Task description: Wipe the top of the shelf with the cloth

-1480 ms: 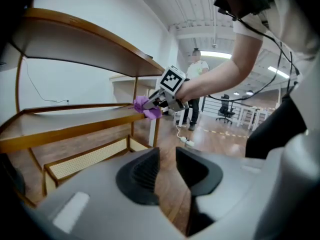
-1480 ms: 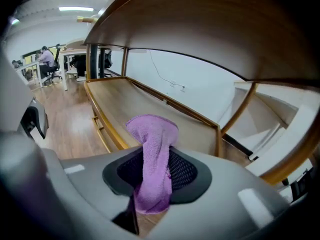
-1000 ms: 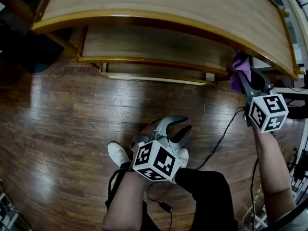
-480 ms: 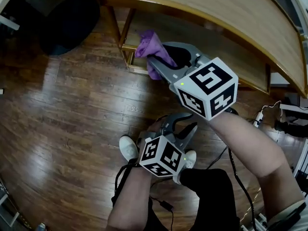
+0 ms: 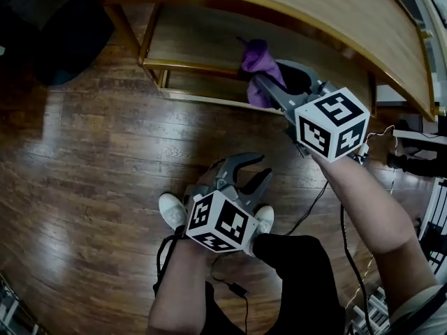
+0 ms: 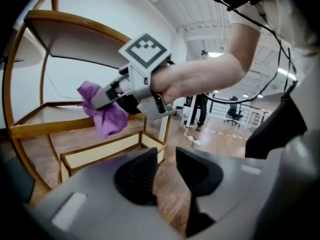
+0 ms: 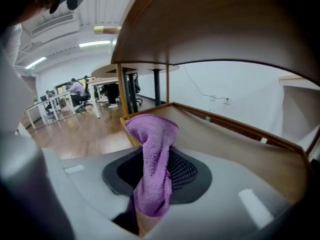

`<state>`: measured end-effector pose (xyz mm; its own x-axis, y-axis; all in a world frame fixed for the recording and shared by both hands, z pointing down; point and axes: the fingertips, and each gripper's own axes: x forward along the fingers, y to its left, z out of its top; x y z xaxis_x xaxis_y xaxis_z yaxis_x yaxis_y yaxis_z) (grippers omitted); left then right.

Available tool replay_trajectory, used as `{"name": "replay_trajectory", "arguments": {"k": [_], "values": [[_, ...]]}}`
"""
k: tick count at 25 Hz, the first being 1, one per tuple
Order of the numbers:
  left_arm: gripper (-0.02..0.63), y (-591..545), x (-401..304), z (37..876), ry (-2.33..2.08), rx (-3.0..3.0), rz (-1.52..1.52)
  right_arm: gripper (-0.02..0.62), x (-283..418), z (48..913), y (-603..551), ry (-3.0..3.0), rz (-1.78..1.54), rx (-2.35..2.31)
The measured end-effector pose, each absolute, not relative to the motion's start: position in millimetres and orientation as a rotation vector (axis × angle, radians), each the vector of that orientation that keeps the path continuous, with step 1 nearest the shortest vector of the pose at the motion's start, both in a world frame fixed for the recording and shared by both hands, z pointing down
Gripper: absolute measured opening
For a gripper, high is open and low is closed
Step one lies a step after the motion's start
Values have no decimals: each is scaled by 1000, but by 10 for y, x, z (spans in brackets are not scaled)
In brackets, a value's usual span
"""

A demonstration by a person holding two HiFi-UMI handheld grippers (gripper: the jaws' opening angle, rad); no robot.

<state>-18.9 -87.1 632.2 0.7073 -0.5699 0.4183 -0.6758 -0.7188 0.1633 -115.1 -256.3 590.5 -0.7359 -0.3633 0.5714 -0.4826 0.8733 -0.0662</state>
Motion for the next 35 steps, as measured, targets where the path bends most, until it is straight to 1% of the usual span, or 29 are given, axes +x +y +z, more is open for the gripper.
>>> {"name": "replay_trajectory", "arguments": {"k": [7,13,17,23,27,31,35], "values": [[124,-847,201,6384,-834,2664,519,120,456,5931,-2946,-2348,305,931],[124,-880,539,6437,-743,2701,541,120,1543,5984,-3172,-2238,235,1089],[124,-879,722,6480,-681,2716,566,120,2095,6029,-3178,-2144,187,1146],[124,-967,916,6524,-623,2747,595,120,2574,6074,-3096,-2085,150,1195],[124,-991,930,6520,-624,2757,633,121,2620,6055,-3047,-2150,205,1218],[124,-1058,858,6323,-719,2760,627,121,2657,5902,-2959,-2204,258,1255],[124,-1004,712,5960,-835,2678,518,121,2618,5715,-2724,-2249,312,1222]]}}
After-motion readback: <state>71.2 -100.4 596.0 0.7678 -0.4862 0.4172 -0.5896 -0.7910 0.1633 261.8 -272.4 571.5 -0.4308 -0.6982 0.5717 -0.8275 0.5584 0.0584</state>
